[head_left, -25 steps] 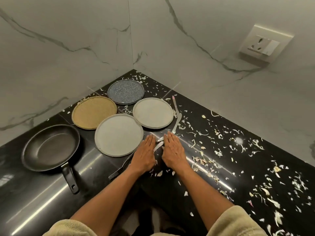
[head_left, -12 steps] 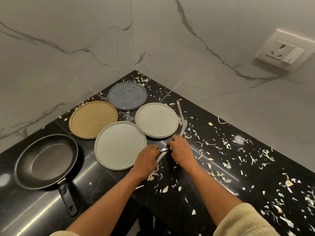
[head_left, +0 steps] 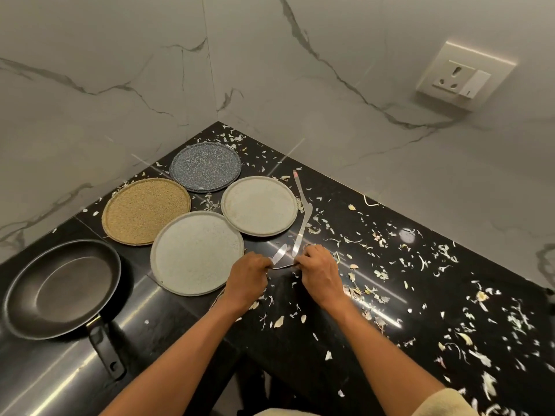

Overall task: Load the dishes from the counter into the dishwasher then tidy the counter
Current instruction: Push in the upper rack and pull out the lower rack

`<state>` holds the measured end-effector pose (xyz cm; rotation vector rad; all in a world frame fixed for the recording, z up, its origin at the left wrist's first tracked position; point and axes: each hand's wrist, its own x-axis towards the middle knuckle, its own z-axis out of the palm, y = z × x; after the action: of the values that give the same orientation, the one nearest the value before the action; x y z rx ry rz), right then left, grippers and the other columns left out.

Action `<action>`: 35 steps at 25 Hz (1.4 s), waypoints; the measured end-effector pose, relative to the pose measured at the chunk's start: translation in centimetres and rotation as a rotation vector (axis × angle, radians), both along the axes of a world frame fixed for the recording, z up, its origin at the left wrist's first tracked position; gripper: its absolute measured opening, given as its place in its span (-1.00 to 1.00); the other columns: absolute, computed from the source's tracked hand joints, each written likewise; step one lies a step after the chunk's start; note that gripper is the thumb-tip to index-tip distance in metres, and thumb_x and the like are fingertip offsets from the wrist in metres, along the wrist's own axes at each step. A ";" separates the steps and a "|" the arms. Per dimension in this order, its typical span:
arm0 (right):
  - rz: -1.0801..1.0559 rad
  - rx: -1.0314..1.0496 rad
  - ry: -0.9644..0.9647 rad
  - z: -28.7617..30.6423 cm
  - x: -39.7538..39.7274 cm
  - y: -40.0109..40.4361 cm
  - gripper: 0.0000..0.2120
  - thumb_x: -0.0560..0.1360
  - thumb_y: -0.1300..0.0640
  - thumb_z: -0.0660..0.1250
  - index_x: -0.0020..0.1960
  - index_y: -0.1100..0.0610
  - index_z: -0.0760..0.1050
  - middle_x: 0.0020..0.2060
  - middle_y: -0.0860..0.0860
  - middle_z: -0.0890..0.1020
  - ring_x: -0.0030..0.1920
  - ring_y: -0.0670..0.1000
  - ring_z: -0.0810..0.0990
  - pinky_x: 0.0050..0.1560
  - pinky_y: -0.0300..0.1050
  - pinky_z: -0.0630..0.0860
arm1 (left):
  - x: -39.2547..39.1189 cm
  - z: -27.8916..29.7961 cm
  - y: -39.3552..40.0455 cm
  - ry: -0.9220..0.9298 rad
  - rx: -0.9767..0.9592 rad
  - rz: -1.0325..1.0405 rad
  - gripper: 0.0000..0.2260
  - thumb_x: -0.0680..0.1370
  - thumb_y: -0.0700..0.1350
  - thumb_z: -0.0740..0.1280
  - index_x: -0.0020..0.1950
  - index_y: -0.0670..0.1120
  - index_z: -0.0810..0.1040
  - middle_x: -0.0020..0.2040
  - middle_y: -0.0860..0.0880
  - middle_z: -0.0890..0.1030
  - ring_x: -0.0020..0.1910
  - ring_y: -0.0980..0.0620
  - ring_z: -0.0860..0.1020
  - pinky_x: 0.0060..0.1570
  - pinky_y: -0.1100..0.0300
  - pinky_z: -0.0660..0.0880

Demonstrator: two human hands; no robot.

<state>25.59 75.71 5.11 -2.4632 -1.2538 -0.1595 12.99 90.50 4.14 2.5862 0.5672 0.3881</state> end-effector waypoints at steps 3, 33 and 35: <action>-0.097 0.092 0.043 0.2 -1.5 -2.0 -0.90 0.42 0.30 0.49 -0.13 0.16 0.62 -0.21 0.01 0.52 -0.16 0.01 0.45 -0.24 -0.11 0.45 | -0.9 0.7 -2.3 -0.054 -0.013 0.000 -0.83 0.36 -0.35 0.43 -0.18 -0.11 0.72 -0.29 -0.05 0.68 -0.31 -0.05 0.59 -0.31 0.10 0.54; 0.111 0.181 0.205 1.7 -15.7 -30.6 -0.79 0.32 0.37 0.51 -0.12 0.13 0.73 -0.30 0.02 0.69 -0.29 0.08 0.58 -0.29 -0.04 0.58 | -14.5 2.8 -30.8 -0.104 0.158 -0.159 -0.72 0.39 -0.15 0.22 -0.12 -0.08 0.73 -0.16 0.01 0.72 -0.18 -0.02 0.68 -0.28 0.17 0.62; 0.069 0.181 0.162 1.6 -16.7 -33.1 -0.83 0.37 0.35 0.48 -0.11 0.15 0.72 -0.25 0.02 0.70 -0.22 0.08 0.60 -0.24 -0.01 0.60 | -15.4 2.6 -31.8 -0.118 0.128 -0.162 -0.78 0.36 -0.20 0.31 -0.12 -0.08 0.74 -0.17 0.01 0.72 -0.21 -0.02 0.69 -0.27 0.17 0.62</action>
<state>8.86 42.59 6.75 -2.2281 -1.1974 -0.0512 -2.43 58.73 6.72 2.6855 0.2977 0.5338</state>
